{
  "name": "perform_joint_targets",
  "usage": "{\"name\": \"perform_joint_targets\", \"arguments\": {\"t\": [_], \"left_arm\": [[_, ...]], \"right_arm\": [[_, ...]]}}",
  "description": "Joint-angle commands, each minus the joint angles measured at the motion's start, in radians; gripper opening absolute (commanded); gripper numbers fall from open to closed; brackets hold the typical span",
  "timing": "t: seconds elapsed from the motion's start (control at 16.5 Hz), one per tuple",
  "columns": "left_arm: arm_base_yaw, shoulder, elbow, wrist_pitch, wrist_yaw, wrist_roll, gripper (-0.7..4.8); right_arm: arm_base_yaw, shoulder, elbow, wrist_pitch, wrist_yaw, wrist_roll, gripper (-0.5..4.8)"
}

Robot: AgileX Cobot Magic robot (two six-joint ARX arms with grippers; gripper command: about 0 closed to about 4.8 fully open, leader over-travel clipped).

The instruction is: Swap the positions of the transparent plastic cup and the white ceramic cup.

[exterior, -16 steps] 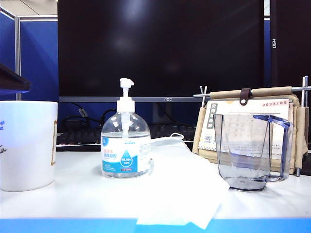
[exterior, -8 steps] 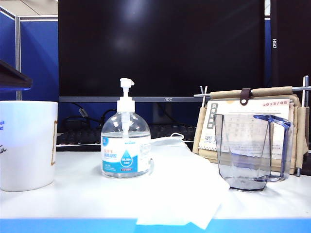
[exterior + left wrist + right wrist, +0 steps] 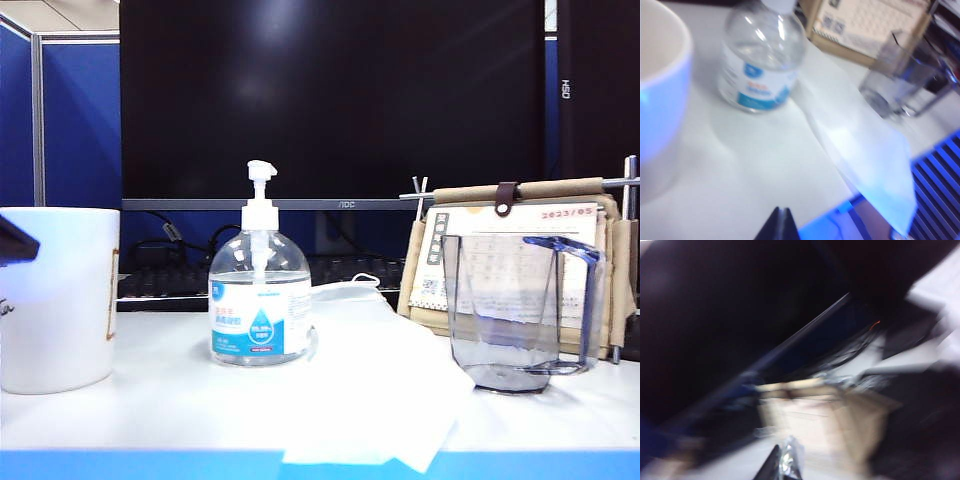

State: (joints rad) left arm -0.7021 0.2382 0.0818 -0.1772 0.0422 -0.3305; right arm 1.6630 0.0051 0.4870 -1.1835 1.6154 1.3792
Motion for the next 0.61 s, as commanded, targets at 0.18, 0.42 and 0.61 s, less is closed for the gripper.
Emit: {"name": "perform_joint_targets", "arguments": {"t": [0.18, 0.42, 0.61], "left_arm": [[0.000, -0.005, 0.003, 0.017, -0.022, 0.002, -0.04], [0.000, -0.004, 0.003, 0.014, -0.022, 0.002, -0.04], [0.000, -0.004, 0.003, 0.014, -0.022, 0.002, -0.04]], "right_arm": [[-0.095, -0.001, -0.201, -0.121, 0.036, 0.012, -0.01], [-0.197, -0.001, -0.240, -0.112, 0.028, 0.012, -0.02], [-0.219, -0.001, -0.240, -0.117, 0.016, 0.008, -0.01]]}}
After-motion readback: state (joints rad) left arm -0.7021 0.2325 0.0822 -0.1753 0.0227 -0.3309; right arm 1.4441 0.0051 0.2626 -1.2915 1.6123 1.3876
